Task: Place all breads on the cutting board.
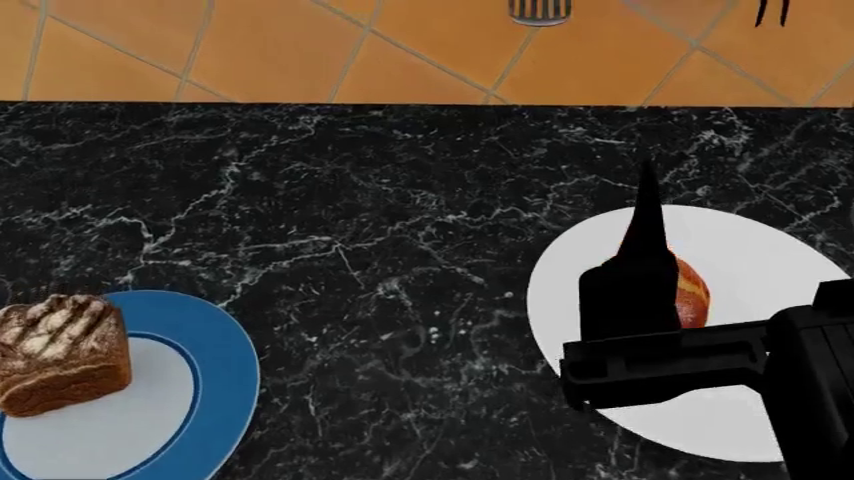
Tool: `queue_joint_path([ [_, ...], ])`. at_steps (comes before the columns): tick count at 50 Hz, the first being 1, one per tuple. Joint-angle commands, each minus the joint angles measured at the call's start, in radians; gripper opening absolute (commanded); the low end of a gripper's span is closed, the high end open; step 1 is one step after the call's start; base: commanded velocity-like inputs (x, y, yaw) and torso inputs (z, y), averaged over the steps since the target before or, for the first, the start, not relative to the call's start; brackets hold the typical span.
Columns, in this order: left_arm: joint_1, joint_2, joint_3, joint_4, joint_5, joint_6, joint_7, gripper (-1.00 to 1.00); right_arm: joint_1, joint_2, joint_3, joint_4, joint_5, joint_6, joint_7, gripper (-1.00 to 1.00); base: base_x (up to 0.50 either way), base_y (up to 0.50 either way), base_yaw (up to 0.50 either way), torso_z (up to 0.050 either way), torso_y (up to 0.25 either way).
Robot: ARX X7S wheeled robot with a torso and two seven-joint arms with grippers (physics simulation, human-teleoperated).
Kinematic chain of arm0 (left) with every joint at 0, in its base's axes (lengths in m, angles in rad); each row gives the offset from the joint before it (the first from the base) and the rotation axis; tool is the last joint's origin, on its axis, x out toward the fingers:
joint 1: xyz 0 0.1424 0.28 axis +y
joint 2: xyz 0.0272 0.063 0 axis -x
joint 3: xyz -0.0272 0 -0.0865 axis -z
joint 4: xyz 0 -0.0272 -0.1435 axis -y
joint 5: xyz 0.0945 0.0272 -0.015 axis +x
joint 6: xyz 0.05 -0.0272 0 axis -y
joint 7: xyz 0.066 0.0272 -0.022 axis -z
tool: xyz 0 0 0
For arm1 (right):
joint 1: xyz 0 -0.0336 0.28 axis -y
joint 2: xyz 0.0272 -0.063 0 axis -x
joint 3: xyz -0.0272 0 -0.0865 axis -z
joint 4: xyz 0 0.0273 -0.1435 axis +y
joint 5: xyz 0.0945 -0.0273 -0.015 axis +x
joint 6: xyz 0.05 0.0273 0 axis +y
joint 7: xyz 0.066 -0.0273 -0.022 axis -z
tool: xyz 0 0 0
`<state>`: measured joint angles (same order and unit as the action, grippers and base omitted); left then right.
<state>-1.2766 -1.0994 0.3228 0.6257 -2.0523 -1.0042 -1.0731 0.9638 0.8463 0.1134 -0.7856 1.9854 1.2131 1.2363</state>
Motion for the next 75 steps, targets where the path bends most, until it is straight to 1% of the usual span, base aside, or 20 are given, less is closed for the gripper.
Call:
queue_joint_path([
  [1, -0.060, -0.001, 0.015, -0.018, -0.025, -0.027, 0.000, 1.00, 0.001, 0.022, -0.004, -0.001, 0.023, -0.023, 0.017, 1.00, 0.18, 0.00, 0.00, 0.000, 0.000],
  [6, -0.061, -0.010, 0.017, -0.004, -0.051, -0.031, 0.006, 1.00, -0.015, 0.022, 0.006, -0.003, 0.011, -0.019, 0.003, 1.00, 0.18, 0.00, 0.00, 0.000, 0.002],
  [21, -0.078, 0.010, 0.031, -0.026, -0.036, -0.037, 0.015, 1.00, -0.050, 0.023, 0.037, -0.005, -0.020, -0.016, -0.032, 1.00, 0.18, 0.00, 0.00, 0.000, 0.000],
  [29, -0.115, 0.015, 0.039, -0.040, -0.021, -0.070, 0.035, 1.00, -0.034, 0.021, 0.024, 0.000, -0.025, -0.019, -0.036, 1.00, 0.19, 0.00, 0.00, 0.000, 0.001],
  [45, -0.108, 0.011, 0.036, -0.047, -0.001, -0.074, 0.060, 1.00, -0.024, 0.032, 0.010, 0.004, -0.022, -0.029, -0.036, 1.00, 0.19, 0.00, 0.00, 0.000, 0.001],
  [55, -0.154, 0.017, 0.055, -0.104, 0.016, -0.151, 0.148, 1.00, -0.028, 0.039, -0.002, 0.013, -0.032, -0.025, -0.036, 1.00, 0.17, 0.00, 0.00, 0.000, 0.000],
  [57, -0.182, 0.027, 0.054, -0.127, 0.027, -0.184, 0.199, 1.00, -0.023, 0.043, -0.004, 0.018, -0.027, -0.029, -0.035, 1.00, 0.00, 0.00, 0.00, 0.000, 0.000],
  [58, -0.225, 0.044, 0.076, -0.150, 0.075, -0.262, 0.252, 1.00, -0.012, 0.048, -0.011, 0.020, -0.019, -0.031, -0.030, 1.00, 0.00, 0.00, 0.00, 0.000, 0.000],
  [59, -0.243, 0.050, 0.085, -0.171, 0.085, -0.288, 0.277, 1.00, -0.008, 0.050, -0.016, 0.022, -0.014, -0.031, -0.029, 1.00, 0.00, 0.00, 0.00, 0.000, 0.000],
  [60, -0.277, 0.066, 0.081, -0.217, 0.108, -0.332, 0.361, 1.00, 0.000, 0.056, -0.023, 0.023, -0.007, -0.032, -0.025, 1.00, 0.00, 0.00, 0.00, 0.000, 0.000],
  [62, -0.324, 0.089, 0.081, -0.251, 0.200, -0.403, 0.469, 1.00, 0.001, 0.061, -0.029, 0.027, 0.001, -0.034, -0.022, 1.00, 0.00, 0.00, 0.00, 0.000, 0.000],
  [65, -0.387, 0.119, 0.101, -0.294, 0.302, -0.475, 0.598, 1.00, 0.006, 0.063, -0.035, 0.028, 0.006, -0.036, -0.021, 1.00, 0.00, 0.00, 0.00, 0.000, 0.003],
  [68, -0.453, 0.145, 0.137, -0.359, 0.324, -0.534, 0.720, 1.00, 0.017, 0.058, -0.046, 0.033, -0.001, -0.035, -0.023, 1.00, 0.00, 0.00, 0.00, 0.000, 0.000],
  [69, -0.469, 0.146, 0.152, -0.363, 0.344, -0.549, 0.776, 1.00, 0.017, 0.056, -0.048, 0.033, -0.003, -0.034, -0.025, 1.00, 0.00, 0.00, 0.00, 0.000, 0.000],
  [70, -0.482, 0.145, 0.171, -0.352, 0.424, -0.547, 0.841, 1.00, 0.016, 0.055, -0.048, 0.033, -0.005, -0.033, -0.027, 1.00, 0.00, 0.00, 0.00, 0.000, 0.000],
  [71, -0.501, 0.146, 0.201, -0.367, 0.455, -0.554, 0.902, 1.00, 0.016, 0.056, -0.048, 0.033, -0.006, -0.033, -0.029, 1.00, 0.00, 0.00, 0.00, 0.000, 0.000],
  [72, -0.521, 0.140, 0.252, -0.344, 0.566, -0.542, 0.994, 1.00, 0.016, 0.057, -0.046, 0.033, -0.006, -0.033, -0.031, 1.00, 0.00, 0.00, 0.00, 0.000, 0.000],
  [73, -0.535, 0.140, 0.272, -0.363, 0.584, -0.540, 1.055, 1.00, 0.015, 0.058, -0.044, 0.033, -0.006, -0.034, -0.032, 1.00, 0.00, 0.00, 0.00, 0.000, 0.000],
  [74, -0.560, 0.126, 0.332, -0.332, 0.680, -0.516, 1.170, 1.00, 0.016, 0.061, -0.042, 0.031, -0.004, -0.036, -0.031, 1.00, 0.00, 0.00, 0.00, 0.000, 0.000],
  [75, -0.579, 0.123, 0.371, -0.340, 0.723, -0.508, 1.248, 1.00, 0.014, 0.063, -0.041, 0.030, -0.002, -0.038, -0.031, 1.00, 0.00, 0.00, 0.00, 0.000, 0.000],
])
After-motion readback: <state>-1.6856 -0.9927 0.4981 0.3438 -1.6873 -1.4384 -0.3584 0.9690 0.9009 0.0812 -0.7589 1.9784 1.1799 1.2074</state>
